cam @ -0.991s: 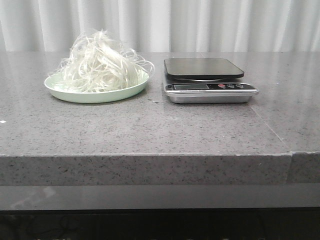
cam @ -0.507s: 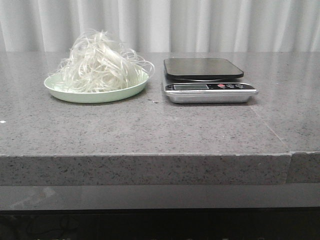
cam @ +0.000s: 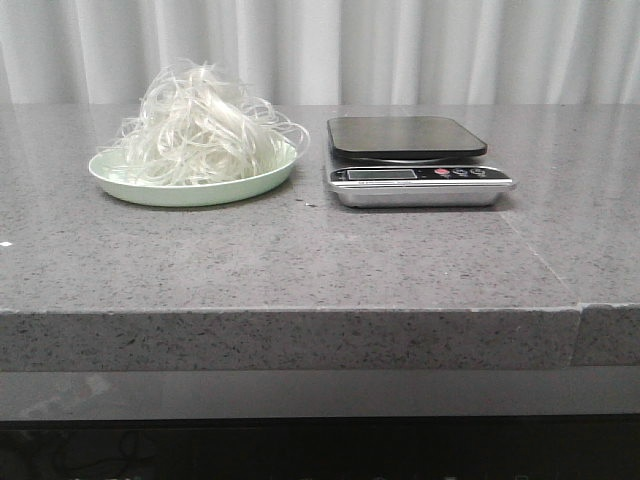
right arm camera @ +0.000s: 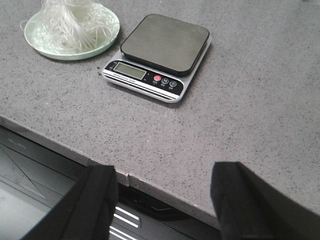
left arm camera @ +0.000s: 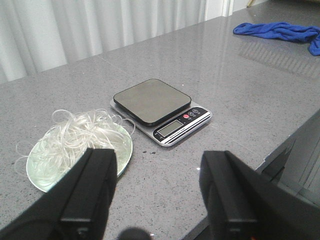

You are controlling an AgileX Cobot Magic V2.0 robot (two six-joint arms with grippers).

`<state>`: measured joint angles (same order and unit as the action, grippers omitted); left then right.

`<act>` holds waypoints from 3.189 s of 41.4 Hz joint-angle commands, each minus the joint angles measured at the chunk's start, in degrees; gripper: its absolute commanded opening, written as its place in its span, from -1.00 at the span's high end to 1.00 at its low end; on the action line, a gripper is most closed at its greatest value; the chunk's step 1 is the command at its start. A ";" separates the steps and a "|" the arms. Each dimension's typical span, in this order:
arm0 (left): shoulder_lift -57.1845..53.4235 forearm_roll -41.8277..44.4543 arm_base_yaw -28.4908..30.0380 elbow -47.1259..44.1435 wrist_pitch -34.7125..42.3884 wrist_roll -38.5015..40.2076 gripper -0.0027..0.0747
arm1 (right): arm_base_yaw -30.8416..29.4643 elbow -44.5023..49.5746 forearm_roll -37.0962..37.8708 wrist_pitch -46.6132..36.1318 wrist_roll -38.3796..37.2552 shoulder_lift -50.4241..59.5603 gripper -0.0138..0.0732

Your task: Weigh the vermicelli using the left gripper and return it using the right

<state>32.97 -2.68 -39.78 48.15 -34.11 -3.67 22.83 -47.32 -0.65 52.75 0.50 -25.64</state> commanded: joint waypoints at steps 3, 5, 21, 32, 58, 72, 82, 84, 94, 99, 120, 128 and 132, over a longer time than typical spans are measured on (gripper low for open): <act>0.12 -0.29 -0.51 1.41 3.84 0.62 -0.15 | -0.44 -1.24 0.65 -3.15 0.10 -0.09 -0.44; 0.12 -0.29 -0.51 1.41 3.73 0.62 -0.06 | -0.44 -1.24 0.65 -3.15 0.10 -0.09 -0.35; 0.12 -0.29 -0.51 1.41 3.61 0.62 0.56 | -0.44 -1.24 0.65 -3.15 0.10 -0.09 0.32; 0.12 -0.29 -0.51 1.41 3.61 0.62 0.56 | -0.44 -1.24 0.65 -3.14 0.10 -0.09 0.32; -9.75 1.74 14.73 -14.26 19.57 0.62 0.56 | -0.44 -1.24 0.65 -3.14 0.10 -0.09 0.32; -32.77 2.07 32.96 -41.65 32.12 0.62 0.56 | -0.44 -1.24 0.65 -3.14 0.10 -0.09 0.32; -34.37 1.93 36.32 -48.81 39.00 0.62 0.56 | -0.44 -1.24 0.65 -3.09 0.10 -0.09 0.32; -34.37 1.93 36.43 -48.64 39.06 0.62 0.56 | -0.44 -1.24 0.65 -3.09 0.10 -0.09 0.32; -34.37 1.93 36.43 -48.64 39.84 0.62 0.56 | -0.44 -1.24 0.65 -3.11 0.10 -0.09 0.32; -34.37 1.93 36.43 -48.64 39.84 0.62 0.56 | -0.44 -1.24 0.65 -3.11 0.10 -0.09 0.32; -34.37 1.93 36.43 -48.64 39.84 0.62 0.56 | -0.44 -1.24 0.65 -3.11 0.10 -0.09 0.32; -34.37 1.93 36.43 -48.64 39.84 0.62 0.56 | -4.39 3.52 1.33 -10.52 0.10 3.84 0.32; -34.37 1.93 36.43 -48.64 39.84 0.62 0.56 | -9.95 10.50 1.37 -20.45 0.10 8.65 0.32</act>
<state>-0.20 -0.51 -3.40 -0.15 1.03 -3.67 16.74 -40.12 0.00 44.25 0.50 -19.57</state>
